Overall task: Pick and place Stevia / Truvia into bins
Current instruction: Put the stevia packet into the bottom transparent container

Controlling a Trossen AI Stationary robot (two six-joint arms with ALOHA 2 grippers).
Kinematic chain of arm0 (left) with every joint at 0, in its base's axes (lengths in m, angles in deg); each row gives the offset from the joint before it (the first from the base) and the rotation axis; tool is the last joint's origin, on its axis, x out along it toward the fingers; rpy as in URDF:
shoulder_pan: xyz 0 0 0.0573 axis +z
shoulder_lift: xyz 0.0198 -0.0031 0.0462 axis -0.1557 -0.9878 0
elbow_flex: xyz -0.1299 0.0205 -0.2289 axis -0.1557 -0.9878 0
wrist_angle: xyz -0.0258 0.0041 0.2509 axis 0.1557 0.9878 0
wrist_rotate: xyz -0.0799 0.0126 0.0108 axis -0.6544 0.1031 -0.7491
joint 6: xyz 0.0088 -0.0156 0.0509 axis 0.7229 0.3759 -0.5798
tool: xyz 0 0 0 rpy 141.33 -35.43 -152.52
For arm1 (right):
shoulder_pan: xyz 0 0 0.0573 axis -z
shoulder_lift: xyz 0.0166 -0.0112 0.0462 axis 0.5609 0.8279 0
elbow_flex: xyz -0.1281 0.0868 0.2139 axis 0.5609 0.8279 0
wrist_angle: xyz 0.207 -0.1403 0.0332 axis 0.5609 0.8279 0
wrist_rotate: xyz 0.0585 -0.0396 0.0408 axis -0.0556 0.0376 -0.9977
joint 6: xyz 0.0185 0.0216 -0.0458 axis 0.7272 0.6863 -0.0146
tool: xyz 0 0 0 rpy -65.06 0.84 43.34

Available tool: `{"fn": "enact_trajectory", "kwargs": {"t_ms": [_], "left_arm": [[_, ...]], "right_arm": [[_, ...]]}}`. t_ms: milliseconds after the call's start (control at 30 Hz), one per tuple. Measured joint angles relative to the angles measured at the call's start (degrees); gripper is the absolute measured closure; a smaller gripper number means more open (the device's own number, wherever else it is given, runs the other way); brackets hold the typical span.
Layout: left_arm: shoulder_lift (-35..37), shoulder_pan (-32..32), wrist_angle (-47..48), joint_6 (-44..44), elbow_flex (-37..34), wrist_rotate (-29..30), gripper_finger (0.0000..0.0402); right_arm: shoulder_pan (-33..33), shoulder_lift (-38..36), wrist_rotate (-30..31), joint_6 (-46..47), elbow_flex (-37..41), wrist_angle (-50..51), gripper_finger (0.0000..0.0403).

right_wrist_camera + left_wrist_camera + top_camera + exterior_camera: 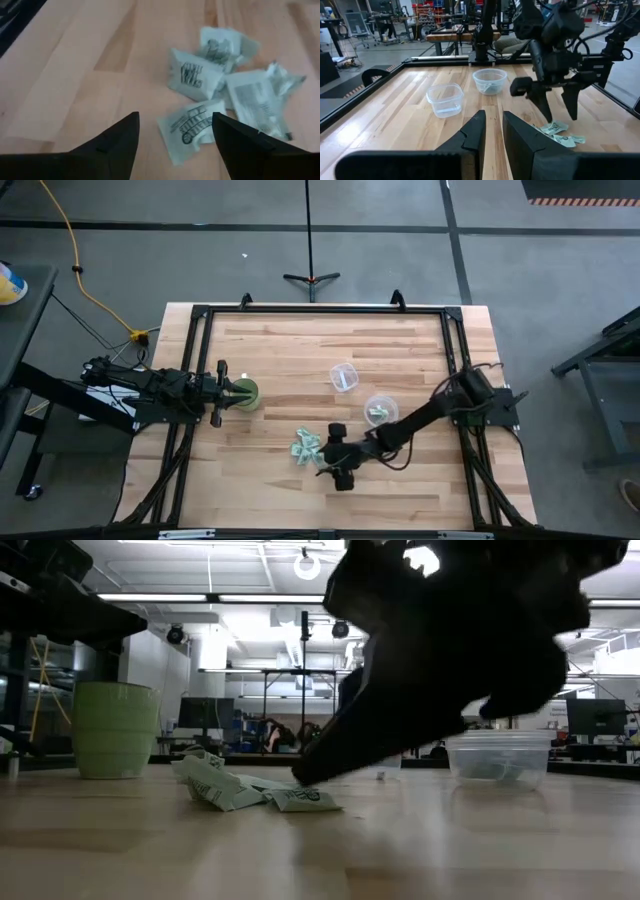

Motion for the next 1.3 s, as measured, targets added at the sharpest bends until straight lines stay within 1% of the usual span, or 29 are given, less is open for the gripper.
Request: {"fn": "enact_trajectory", "kwargs": {"t_ms": [200, 367, 533, 833, 1000, 1167, 1233, 1300], "left_arm": [[0.0, 0.0, 0.0, 0.0, 0.0, 0.0, 0.0302], [0.0, 0.0, 0.0, 0.0, 0.0, 0.0, 0.0302], [0.0, 0.0, 0.0, 0.0, 0.0, -0.1, 0.0302], [0.0, 0.0, 0.0, 0.0, 0.0, -0.1, 0.0302], [0.0, 0.0, 0.0, 0.0, 0.0, -0.3, 0.0302], [0.0, 0.0, 0.0, 0.0, 0.0, -0.3, 0.0302], [0.0, 0.0, 0.0, 0.0, 0.0, -0.3, 0.0302], [0.0, 0.0, 0.0, 0.0, 0.0, -0.3, 0.0302]], "right_arm": [[1.1, 1.0, 0.2, 0.6, 0.0, 0.2, 0.0166], [1.3, 1.0, -0.6, -0.3, 0.0, 0.5, 0.0188], [1.3, 1.0, -1.1, -0.5, 0.0, 2.3, 0.0226], [1.3, 0.9, -1.0, 0.1, -0.1, 4.7, 0.0308], [1.3, 0.8, -1.8, 0.8, -0.1, 4.4, 0.0348], [1.3, -1.5, -6.4, 1.7, 0.1, 5.6, 0.0383], [1.3, -3.7, -6.8, 1.7, 0.1, 7.0, 0.0395], [1.3, -6.3, -6.6, 1.7, 0.1, 9.5, 0.0398]]}}
